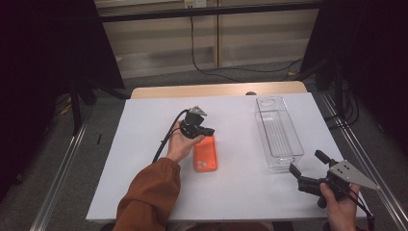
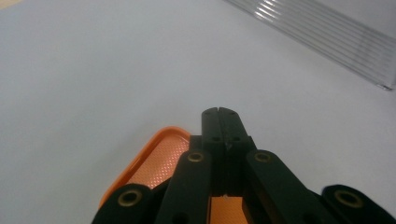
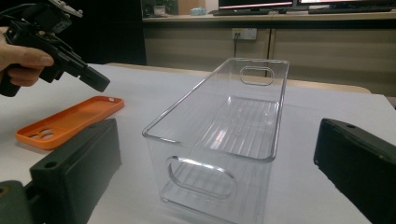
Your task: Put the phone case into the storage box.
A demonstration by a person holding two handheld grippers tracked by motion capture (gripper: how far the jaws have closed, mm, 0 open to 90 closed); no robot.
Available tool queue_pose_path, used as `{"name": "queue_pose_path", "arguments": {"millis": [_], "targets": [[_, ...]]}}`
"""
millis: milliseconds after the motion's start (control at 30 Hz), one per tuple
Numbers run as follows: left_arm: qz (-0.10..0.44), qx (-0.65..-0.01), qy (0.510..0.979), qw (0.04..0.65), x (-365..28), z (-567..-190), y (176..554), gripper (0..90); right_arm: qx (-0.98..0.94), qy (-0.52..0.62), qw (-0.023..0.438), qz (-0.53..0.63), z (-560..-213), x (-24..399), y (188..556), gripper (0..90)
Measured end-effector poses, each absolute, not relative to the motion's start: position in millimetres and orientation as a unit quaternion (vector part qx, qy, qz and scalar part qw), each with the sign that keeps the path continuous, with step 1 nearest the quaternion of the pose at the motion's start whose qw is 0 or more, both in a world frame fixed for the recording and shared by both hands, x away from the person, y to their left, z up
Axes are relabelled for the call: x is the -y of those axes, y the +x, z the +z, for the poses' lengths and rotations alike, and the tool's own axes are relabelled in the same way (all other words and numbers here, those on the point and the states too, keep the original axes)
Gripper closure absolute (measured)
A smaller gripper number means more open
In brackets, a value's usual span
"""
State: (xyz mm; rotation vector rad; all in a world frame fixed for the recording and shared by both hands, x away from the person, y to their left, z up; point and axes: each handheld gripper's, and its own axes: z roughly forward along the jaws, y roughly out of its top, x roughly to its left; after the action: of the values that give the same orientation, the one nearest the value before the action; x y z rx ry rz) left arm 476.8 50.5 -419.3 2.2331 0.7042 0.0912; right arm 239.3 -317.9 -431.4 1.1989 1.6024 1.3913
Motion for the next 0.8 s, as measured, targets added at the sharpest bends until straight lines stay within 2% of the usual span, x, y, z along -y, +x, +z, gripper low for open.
{"name": "queue_pose_path", "arguments": {"millis": [433, 800], "targets": [[0.039, -0.286, 0.884, 0.368, -38.7, -438.9, 490.3, 90.0, -0.618, 0.466, 0.340, 0.534, -433.5, 320.4, 240.9, 0.0], [0.040, -0.278, 0.889, 0.361, -30.7, -441.4, 491.2, 90.0, -0.619, 0.464, 0.339, 0.536, -433.3, 319.6, 241.0, 0.0]]}}
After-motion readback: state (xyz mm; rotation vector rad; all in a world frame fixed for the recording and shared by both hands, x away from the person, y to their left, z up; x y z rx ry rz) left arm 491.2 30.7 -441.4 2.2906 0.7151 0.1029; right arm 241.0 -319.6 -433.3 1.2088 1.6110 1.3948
